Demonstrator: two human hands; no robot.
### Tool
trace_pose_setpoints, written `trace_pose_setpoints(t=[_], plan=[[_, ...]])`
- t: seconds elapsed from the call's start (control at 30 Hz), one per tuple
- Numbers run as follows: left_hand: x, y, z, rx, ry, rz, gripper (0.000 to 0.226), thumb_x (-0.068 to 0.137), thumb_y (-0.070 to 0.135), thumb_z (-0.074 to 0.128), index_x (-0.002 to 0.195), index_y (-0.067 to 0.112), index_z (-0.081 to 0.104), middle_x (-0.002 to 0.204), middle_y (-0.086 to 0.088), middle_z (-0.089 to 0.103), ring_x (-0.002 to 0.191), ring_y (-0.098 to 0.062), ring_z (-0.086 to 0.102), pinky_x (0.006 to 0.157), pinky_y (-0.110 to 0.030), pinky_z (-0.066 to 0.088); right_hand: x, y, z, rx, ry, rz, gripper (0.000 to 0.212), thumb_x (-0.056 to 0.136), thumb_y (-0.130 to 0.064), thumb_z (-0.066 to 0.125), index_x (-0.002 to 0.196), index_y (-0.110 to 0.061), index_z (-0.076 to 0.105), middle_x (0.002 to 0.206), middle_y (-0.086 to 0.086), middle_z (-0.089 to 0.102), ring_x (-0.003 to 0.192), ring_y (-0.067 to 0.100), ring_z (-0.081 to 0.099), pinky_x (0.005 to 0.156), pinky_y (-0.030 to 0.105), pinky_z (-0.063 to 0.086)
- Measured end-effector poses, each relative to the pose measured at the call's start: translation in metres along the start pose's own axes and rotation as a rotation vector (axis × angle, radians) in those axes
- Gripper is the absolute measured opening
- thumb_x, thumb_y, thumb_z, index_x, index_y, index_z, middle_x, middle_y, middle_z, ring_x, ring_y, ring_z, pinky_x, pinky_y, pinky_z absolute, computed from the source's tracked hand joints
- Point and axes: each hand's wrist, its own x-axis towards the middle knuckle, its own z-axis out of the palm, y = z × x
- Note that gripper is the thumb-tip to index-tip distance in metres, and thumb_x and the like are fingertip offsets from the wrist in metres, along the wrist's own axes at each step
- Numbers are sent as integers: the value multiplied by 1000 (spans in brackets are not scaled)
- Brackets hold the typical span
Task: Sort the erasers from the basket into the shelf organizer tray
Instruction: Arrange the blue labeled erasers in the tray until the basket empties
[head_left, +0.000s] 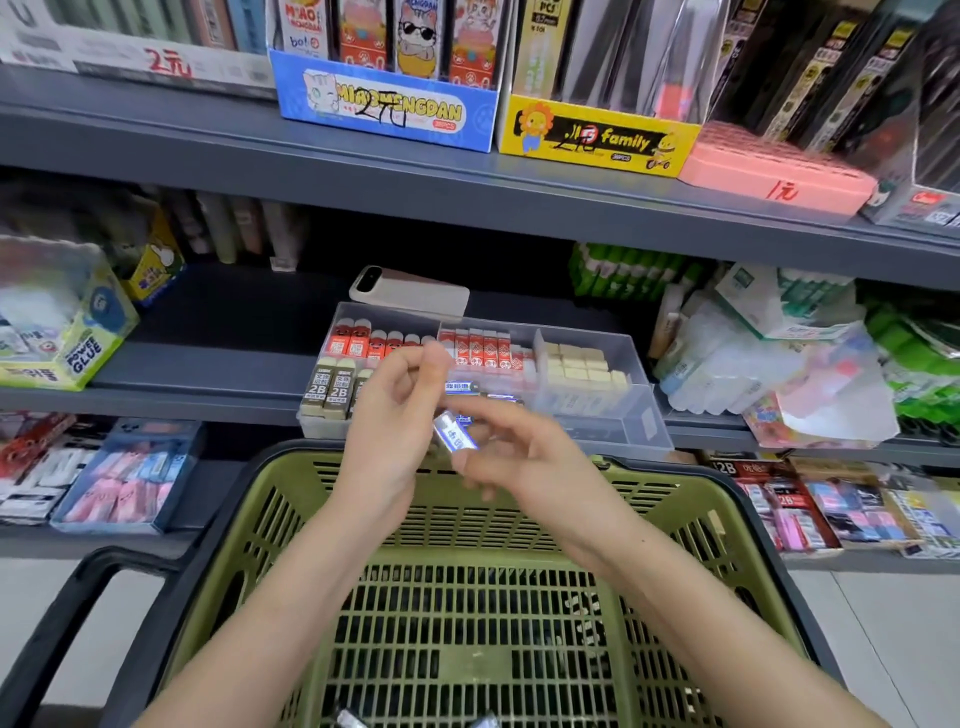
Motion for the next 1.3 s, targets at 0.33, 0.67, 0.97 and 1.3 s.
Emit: trace_pose_setpoints(t=[0.33, 0.67, 0.97, 1.3], plan=[[9, 26, -23, -849, 28, -626, 53, 51, -20, 40, 95, 0, 63, 104, -18, 54, 102, -22, 51, 88, -30, 46, 58, 22, -57, -326, 584, -18, 23, 77, -20, 75, 79, -22, 51, 68, -4, 57, 62, 10, 50, 65, 26, 43], [2, 21, -36, -392, -154, -537, 42, 73, 9, 62, 111, -3, 51, 80, -17, 71, 73, -24, 71, 52, -24, 55, 80, 47, -37, -726, 875, -13, 18, 79, -27, 69, 91, -15, 63, 81, -1, 67, 86, 18, 58, 74, 31, 42], [1, 6, -33, 251, -181, -240, 33, 81, 31, 67, 91, 0, 66, 66, 0, 70, 51, -7, 54, 56, -15, 49, 75, 47, -38, -1287, 765, -164, 31, 81, -28, 67, 58, -7, 68, 58, 9, 59, 72, 28, 52, 62, 29, 28], [4, 2, -8, 401, -351, -61, 43, 83, 14, 70, 121, 19, 51, 74, 0, 74, 49, -4, 59, 51, -17, 47, 30, 2, -40, -429, 99, -230, 12, 82, -24, 70, 75, -34, 69, 77, -13, 69, 67, 2, 54, 62, 13, 41]])
